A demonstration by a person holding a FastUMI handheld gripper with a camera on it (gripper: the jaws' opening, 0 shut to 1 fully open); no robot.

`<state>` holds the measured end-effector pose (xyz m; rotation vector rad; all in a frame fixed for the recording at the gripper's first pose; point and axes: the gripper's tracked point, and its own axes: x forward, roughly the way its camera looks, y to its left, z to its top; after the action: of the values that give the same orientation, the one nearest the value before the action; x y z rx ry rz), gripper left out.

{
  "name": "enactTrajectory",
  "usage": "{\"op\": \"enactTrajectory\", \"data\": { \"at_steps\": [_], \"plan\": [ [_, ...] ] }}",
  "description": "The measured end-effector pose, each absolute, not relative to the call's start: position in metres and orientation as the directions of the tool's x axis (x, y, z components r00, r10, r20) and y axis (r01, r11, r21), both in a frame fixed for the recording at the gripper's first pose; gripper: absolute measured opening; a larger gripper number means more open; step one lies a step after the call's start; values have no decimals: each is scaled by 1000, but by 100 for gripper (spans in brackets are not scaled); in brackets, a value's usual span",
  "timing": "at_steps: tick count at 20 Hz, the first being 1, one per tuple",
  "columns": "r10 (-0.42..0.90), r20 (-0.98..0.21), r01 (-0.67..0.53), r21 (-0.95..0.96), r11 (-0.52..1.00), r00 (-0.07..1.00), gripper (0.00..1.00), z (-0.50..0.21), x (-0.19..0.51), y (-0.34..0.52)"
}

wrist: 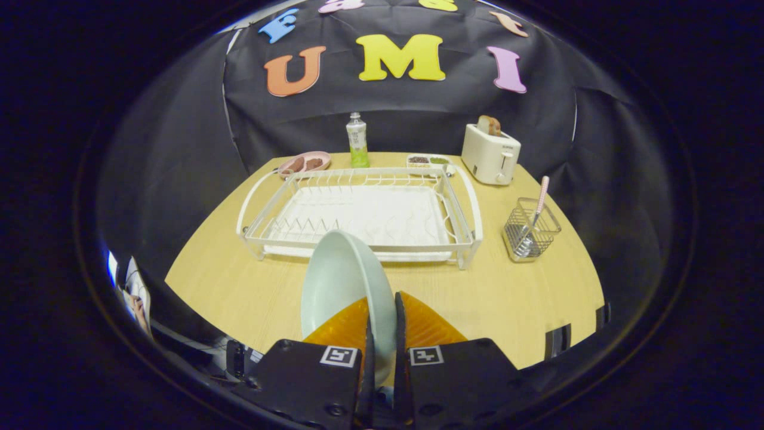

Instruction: Take the plate from the dish rack, then take the spoon from the basket and place it into the plate.

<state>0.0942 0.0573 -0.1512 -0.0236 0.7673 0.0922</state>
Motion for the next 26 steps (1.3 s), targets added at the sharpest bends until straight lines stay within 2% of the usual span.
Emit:
{"op": "enactTrajectory", "data": {
  "at_steps": [8, 16, 22, 26],
  "plan": [
    [182, -692, -95, 162, 982, 699, 19, -191, 95, 27],
    [308, -694, -134, 295, 946, 650, 29, -233, 104, 2],
    [271, -698, -128, 251, 960, 663, 41, -245, 110, -12],
    [218, -687, -80, 227, 971, 693, 38, -239, 120, -25]
  ]
}}
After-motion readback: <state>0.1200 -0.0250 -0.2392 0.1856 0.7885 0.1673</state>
